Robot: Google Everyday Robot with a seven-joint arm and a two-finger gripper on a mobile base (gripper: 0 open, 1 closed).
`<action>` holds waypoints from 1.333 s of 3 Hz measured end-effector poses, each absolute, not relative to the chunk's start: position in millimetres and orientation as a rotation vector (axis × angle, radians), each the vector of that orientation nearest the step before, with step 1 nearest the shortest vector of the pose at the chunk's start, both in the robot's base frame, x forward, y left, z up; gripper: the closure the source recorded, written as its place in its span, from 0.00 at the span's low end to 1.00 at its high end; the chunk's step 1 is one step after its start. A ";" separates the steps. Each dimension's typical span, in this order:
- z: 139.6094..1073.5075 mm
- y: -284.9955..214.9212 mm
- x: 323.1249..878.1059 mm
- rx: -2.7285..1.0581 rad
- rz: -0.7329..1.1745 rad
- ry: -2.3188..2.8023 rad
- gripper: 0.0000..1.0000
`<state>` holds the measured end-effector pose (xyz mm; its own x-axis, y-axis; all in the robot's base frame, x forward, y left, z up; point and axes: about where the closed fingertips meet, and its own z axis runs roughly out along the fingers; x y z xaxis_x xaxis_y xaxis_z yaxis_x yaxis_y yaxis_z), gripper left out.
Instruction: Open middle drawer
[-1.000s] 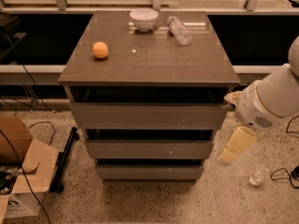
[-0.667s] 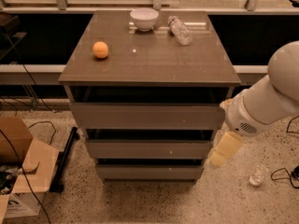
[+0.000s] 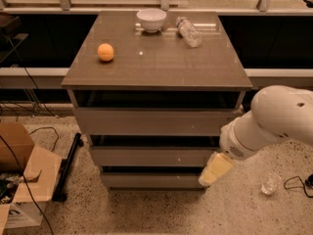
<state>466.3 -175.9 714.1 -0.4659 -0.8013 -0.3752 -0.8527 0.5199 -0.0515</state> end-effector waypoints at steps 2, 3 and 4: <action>636.9 -163.9 512.9 -1.356 0.270 2.395 0.00; 605.3 -161.3 525.5 -1.364 0.340 2.406 0.00; 595.4 -160.0 526.1 -1.354 0.358 2.414 0.00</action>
Offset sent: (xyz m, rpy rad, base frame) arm 0.0687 0.0175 -0.1080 0.0687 0.0090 0.0145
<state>526.1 -160.0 595.4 -0.4825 -0.7696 -0.4182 -0.8579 0.5116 0.0482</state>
